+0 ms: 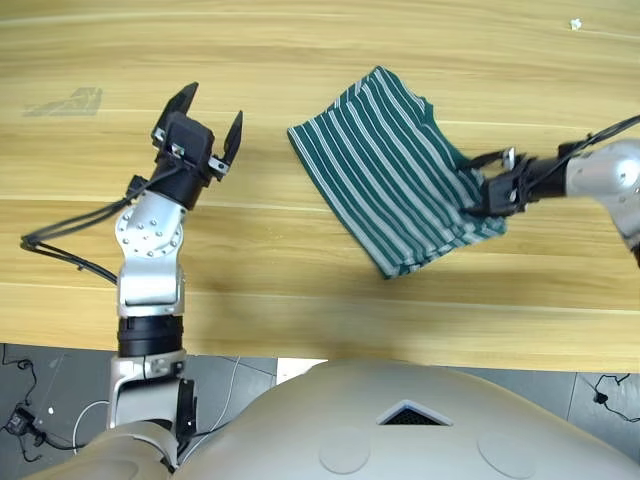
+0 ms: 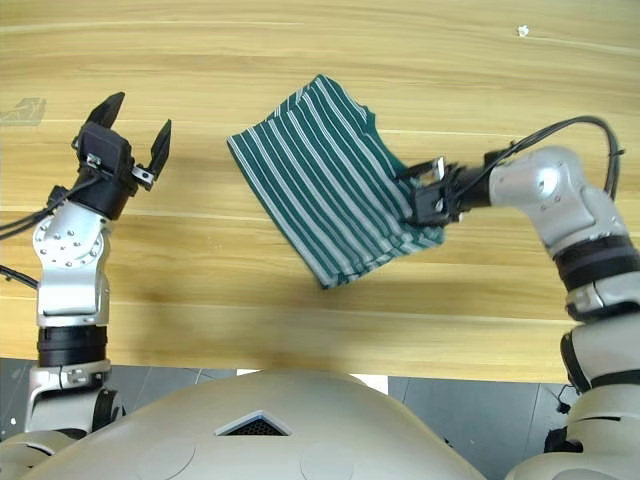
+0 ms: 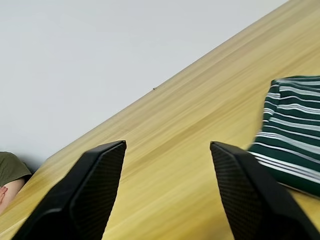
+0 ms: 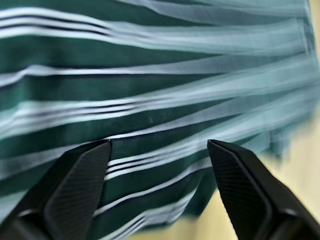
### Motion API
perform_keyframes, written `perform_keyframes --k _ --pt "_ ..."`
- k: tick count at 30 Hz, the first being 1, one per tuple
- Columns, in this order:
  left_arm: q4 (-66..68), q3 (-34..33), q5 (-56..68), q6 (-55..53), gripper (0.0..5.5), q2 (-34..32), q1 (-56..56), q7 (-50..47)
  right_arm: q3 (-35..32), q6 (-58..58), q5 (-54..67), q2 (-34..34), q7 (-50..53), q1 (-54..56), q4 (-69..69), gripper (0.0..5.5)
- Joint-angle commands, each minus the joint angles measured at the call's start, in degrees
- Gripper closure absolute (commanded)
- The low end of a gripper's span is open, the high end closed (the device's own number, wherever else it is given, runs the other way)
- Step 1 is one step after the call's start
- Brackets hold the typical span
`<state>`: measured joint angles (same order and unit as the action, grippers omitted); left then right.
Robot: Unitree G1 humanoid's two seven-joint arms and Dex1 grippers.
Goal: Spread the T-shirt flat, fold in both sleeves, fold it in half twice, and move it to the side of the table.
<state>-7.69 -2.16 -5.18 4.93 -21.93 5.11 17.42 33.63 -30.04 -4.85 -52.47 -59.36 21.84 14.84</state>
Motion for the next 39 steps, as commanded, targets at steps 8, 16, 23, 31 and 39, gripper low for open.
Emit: perform_keyframes --k 8,16,23,31,39 --pt "-7.19 9.35 -10.81 -3.82 2.39 3.60 9.89 -4.85 -1.53 3.02 -6.71 4.33 2.73 -7.54 -4.11 1.91" --pt "-5.86 8.83 -12.34 -2.56 2.39 1.97 8.78 -5.16 -2.88 0.96 -6.00 8.16 3.67 -7.48 -5.92 1.91" --pt "-5.69 9.14 -12.64 -1.55 2.39 1.60 8.74 -4.94 -6.34 -3.47 -6.03 15.11 10.29 -4.75 -5.28 1.91" --pt "-6.01 8.73 -13.96 -0.39 2.39 -0.09 8.91 -4.93 -13.25 -6.19 -4.30 16.31 16.15 -4.47 -8.85 1.91" --pt "-5.86 5.56 -27.18 14.83 2.39 -15.32 13.21 -6.69 -22.37 -19.47 -0.47 9.73 19.07 -13.04 -9.62 1.91"
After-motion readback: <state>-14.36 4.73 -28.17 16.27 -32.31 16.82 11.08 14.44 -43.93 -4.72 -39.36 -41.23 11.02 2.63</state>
